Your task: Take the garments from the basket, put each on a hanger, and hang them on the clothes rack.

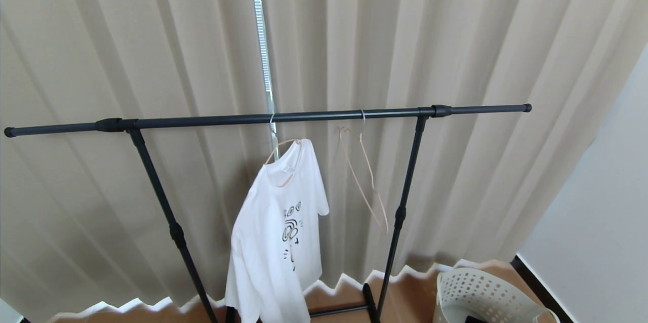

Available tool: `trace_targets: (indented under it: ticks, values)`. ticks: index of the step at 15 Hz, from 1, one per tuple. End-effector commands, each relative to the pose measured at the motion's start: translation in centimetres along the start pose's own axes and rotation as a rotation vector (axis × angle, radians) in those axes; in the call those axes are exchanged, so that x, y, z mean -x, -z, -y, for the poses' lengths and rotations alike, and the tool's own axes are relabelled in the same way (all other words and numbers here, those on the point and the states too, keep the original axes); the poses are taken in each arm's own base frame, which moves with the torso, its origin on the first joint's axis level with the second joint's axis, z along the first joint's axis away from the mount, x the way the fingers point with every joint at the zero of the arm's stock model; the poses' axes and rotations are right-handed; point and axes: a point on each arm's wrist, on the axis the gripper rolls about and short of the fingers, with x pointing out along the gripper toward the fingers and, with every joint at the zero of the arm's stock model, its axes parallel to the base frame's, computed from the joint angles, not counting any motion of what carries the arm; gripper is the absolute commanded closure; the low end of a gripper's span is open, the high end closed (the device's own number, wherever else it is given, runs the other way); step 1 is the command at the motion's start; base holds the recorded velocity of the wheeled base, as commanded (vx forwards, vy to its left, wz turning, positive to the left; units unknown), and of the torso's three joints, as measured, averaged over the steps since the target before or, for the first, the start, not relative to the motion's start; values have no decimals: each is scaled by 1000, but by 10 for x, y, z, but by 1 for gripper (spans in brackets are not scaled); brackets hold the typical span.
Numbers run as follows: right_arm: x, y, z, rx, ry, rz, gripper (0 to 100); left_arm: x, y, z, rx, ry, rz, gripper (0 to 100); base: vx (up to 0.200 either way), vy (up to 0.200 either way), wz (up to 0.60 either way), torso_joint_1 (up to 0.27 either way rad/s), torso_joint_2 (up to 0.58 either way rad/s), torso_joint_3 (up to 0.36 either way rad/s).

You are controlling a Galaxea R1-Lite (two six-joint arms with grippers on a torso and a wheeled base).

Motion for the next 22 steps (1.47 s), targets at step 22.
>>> trace_targets:
  ticks: [22]
  values:
    - [8, 4, -8, -35, 53, 81, 0, 16, 9, 4, 47, -86, 228, 0, 0, 0, 0, 0, 0, 0]
